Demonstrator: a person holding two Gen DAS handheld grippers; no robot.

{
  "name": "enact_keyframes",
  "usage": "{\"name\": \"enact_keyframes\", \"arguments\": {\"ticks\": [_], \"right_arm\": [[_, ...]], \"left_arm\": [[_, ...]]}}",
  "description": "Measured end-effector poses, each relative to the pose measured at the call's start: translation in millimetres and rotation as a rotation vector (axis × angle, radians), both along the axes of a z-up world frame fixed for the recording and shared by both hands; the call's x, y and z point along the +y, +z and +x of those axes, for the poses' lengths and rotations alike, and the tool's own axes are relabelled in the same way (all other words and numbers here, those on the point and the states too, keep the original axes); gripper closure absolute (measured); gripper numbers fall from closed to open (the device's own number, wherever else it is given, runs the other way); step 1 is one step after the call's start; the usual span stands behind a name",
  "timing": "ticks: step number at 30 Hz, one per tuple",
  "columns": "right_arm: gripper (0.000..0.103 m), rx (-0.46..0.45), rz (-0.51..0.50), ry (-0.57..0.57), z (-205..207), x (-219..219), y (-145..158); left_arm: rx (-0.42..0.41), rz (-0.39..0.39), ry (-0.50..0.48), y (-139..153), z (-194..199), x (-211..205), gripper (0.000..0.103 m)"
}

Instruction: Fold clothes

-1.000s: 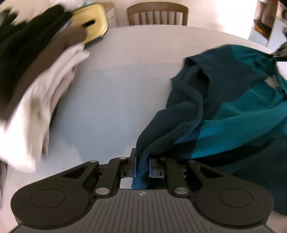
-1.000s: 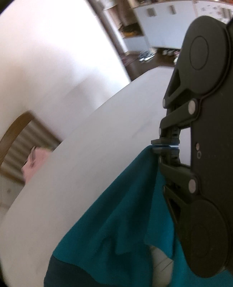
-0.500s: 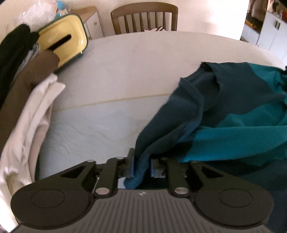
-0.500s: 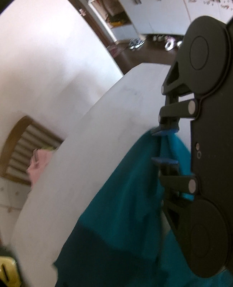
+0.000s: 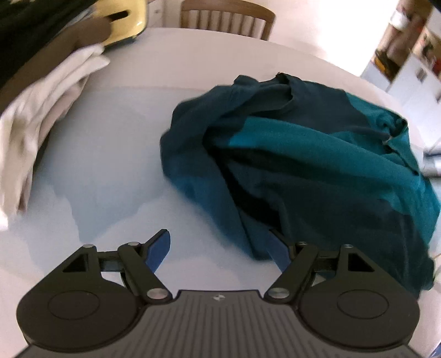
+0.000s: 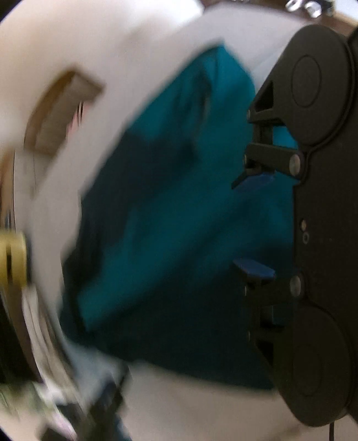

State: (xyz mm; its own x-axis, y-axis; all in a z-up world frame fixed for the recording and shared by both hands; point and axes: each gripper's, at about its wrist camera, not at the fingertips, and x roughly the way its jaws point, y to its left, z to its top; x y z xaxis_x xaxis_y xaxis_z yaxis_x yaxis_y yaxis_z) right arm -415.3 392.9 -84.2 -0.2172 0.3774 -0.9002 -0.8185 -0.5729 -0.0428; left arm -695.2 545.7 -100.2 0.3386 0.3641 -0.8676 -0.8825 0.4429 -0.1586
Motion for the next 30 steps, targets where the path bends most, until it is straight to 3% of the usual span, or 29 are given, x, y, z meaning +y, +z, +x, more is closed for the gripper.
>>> {"name": "enact_keyframes", "arguments": {"ticks": [6,12,22,27,30], "right_arm": [[0.0,0.029,-0.041,0.177,-86,-58,-18],[0.0,0.018,-0.037,0.193,-133,-66,-41],[0.0,-0.04,-0.043,0.059,-132,-46,-55],[0.0,0.04,-0.009,0.002,-100,-18,-19],[0.0,0.027,0.052,-0.049,-71,14,2]], "left_arm": [[-0.026,-0.008,0.002,-1,-9,-19,0.027],[-0.033,-0.005,-0.03,-1,-17,-30,0.027],[-0.05,-0.01,-0.046,0,-32,-42,0.027],[-0.065,-0.01,-0.058,1,-32,-43,0.027],[-0.06,-0.01,-0.065,1,-26,-42,0.027]]}}
